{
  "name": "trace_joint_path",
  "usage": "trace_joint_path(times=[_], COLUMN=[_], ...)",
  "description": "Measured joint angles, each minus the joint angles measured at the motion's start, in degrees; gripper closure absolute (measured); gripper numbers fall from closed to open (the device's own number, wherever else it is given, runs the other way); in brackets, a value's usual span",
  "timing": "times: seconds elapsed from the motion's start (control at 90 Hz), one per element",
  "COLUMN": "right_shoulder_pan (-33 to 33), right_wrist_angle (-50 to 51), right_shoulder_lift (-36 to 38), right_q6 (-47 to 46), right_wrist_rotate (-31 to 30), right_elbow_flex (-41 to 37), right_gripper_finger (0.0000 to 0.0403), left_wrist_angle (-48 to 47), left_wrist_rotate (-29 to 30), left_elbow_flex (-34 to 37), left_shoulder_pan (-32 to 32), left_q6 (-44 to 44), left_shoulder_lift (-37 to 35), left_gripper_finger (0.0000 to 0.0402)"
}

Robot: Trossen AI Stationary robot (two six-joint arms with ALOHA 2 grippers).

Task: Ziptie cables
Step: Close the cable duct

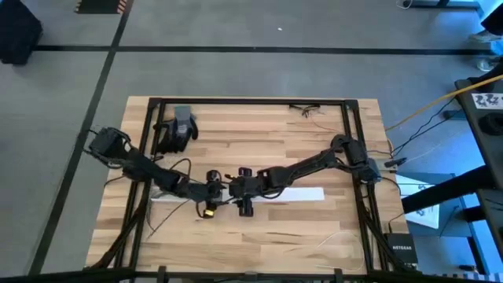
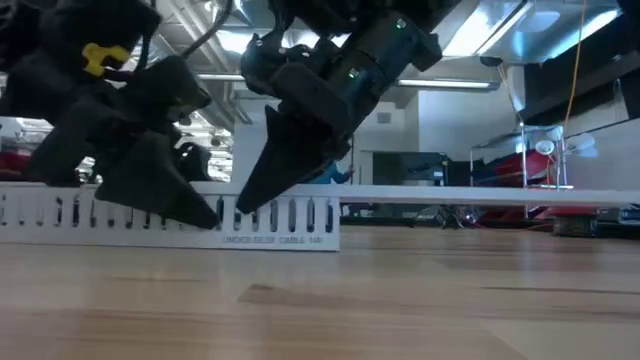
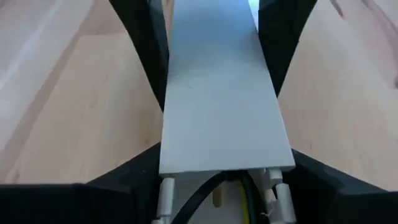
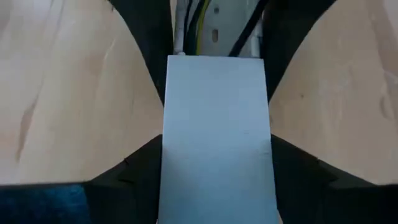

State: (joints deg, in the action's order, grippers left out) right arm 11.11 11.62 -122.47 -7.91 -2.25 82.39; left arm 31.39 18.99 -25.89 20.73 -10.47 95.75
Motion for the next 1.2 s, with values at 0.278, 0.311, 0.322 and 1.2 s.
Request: trace_joint_path(times=[0.278, 0.311, 0.322, 1.2], right_shoulder_pan=[0.2, 0.2, 0.2, 0.0], right_wrist_angle=[0.4, 0.4, 0.3, 3.5], right_shoulder_lift=[0.1, 0.1, 0.1, 0.1], right_q6=[-0.6, -0.7, -0.8, -1.1], right_wrist_rotate=[-2.0, -2.0, -2.0, -4.4], right_elbow_flex=[-0.1, -0.1, -0.1, 0.2], right_gripper_finger=[0.0174, 0.0174, 0.0174, 0.0174], left_wrist_angle=[-1.9, -2.1, -2.2, -30.1], left_wrist_rotate=[-0.9, -1.1, -1.2, -3.5], left_elbow_flex=[-3.0, -3.4, -3.5, -12.9], left_shoulder_pan=[-0.8, -1.1, -1.3, -4.1], left_q6=[1.7, 1.7, 1.7, 4.2], left_shoulder_lift=[0.4, 0.5, 0.5, -10.6], left_gripper_finger=[0.0165, 0.0165, 0.0165, 0.0090])
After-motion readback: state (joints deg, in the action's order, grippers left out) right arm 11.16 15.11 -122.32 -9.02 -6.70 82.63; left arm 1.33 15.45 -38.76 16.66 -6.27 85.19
